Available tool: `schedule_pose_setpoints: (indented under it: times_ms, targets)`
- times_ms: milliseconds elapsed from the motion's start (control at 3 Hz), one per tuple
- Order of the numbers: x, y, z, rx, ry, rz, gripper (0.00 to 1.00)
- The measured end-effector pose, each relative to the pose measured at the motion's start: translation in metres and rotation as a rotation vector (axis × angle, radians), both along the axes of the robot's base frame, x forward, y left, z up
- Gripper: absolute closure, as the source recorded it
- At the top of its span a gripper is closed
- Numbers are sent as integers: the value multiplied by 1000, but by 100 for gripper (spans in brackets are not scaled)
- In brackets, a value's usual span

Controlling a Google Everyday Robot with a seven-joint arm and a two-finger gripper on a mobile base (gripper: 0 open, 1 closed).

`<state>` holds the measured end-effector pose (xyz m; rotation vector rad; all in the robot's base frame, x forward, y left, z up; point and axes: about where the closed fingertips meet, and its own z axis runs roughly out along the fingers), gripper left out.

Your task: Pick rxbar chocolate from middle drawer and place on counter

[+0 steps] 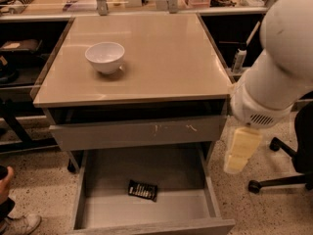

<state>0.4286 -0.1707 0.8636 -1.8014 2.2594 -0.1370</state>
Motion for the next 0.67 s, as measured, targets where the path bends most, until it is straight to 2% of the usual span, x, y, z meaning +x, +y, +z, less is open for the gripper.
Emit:
schedule_pose_setpoints:
  times_ms: [333,667]
  targets:
    - [-4,15,-65,-10,68,13,0]
    - [-8,29,-112,-26,131,21,0]
